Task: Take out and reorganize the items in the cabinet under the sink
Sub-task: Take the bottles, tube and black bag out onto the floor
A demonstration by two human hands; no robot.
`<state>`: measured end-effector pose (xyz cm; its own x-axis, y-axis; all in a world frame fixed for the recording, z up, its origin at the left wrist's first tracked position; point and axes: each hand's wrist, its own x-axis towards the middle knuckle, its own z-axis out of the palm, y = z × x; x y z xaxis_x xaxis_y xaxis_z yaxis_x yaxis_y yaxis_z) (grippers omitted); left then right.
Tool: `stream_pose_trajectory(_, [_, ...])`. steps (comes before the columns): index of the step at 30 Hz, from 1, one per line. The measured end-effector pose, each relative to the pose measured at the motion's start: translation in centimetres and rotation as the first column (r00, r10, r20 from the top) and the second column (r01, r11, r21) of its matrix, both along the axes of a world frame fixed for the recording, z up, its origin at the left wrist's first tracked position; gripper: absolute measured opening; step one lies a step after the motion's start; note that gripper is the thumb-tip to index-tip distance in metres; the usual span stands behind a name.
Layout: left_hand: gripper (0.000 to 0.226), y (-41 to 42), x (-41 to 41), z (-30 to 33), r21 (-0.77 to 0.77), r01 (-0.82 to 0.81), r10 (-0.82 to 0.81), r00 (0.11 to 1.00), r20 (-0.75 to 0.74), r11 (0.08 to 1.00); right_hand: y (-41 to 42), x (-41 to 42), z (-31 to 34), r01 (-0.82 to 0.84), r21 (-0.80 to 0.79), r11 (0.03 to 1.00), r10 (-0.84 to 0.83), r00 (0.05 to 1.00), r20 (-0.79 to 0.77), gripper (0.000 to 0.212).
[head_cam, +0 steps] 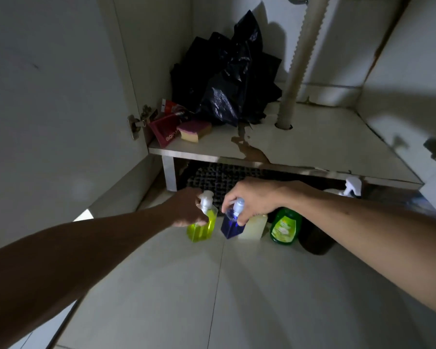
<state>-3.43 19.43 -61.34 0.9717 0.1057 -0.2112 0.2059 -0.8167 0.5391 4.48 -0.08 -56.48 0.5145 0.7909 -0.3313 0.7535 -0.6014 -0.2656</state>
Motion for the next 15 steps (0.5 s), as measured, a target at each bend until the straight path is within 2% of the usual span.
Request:
stream_pose_trajectory(4, [0.047, -3.3, -0.3, -1.9, -0.021, 0.14, -0.141, 0.989, -0.041, 0.99, -2.7, -1.9, -2.5, -0.03, -0.084, 0.996, 0.032, 0.999, 0.029, 0.045])
stream_pose_trajectory(9, [0.043, -7.9, 0.8, -4.6, -0.031, 0.299, -0.3, 0.951, -0.074, 0.954, -8.0, -3.0, -5.5, 0.036, -0.252, 0.967, -0.028, 0.999, 0.038, 0.043])
stream_pose_trajectory(12, [0.055, -10.7, 1.0, -5.8, -0.013, 0.352, -0.352, 0.935, -0.042, 0.936, -11.3, -3.0, -6.4, 0.074, -0.303, 0.95, -0.056, 0.996, 0.068, 0.037])
stream_pose_trajectory(15, [0.066, -13.3, 1.5, -7.0, -0.049, 0.379, -0.38, 0.925, -0.017, 0.924, -14.2, -3.0, -7.0, 0.183, -0.296, 0.937, -0.151, 0.98, 0.129, 0.034])
